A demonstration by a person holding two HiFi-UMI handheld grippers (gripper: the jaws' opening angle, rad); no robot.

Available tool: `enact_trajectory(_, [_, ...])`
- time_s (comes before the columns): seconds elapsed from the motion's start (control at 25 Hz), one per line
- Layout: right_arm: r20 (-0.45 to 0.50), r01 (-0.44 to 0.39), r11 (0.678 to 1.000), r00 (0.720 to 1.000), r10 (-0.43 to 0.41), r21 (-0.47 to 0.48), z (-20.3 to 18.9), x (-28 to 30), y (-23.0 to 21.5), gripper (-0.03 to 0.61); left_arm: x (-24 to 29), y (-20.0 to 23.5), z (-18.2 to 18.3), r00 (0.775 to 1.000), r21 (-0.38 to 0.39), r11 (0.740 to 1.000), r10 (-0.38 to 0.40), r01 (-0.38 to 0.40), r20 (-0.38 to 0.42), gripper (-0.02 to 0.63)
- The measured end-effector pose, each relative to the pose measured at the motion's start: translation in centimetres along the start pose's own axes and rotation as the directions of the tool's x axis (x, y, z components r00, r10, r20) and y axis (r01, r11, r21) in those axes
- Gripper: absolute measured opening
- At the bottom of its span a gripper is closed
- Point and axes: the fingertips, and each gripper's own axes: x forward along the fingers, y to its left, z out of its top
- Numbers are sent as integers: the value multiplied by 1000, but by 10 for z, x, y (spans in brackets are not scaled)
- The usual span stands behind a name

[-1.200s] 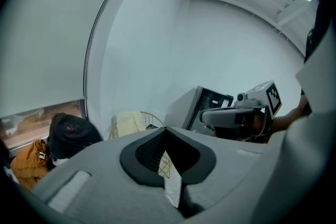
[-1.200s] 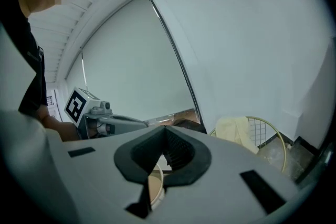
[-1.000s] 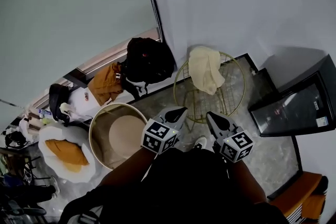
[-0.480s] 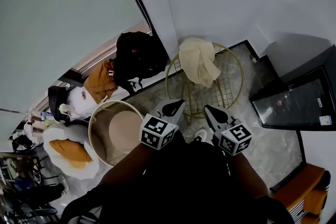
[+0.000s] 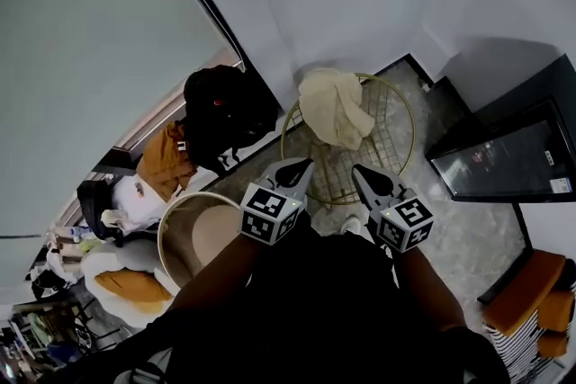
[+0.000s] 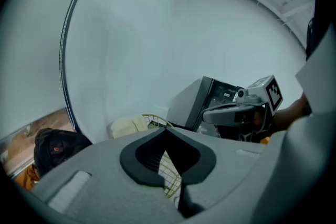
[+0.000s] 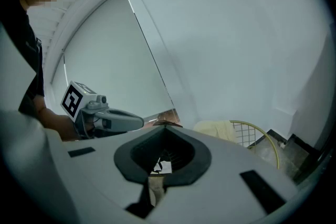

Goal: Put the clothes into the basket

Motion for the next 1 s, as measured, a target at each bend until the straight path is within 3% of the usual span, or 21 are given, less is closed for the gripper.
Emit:
enact_trajectory(0.48, [-50,151,988,987,-152,-16,-1,86,-49,14,32,89,-8,997,22,999,-32,34,-74,3])
enact_trajectory(0.72, [-101,244,969,964,-246,-35,-25,132,-96,15,71,111,-32,989,33,998,-47,53,-142,3])
enact_trajectory(1.0, [-191,283,955,936,-295,-87,-59,183,-146,17,100,137,-49,982,10,999,-36,38,-187,3])
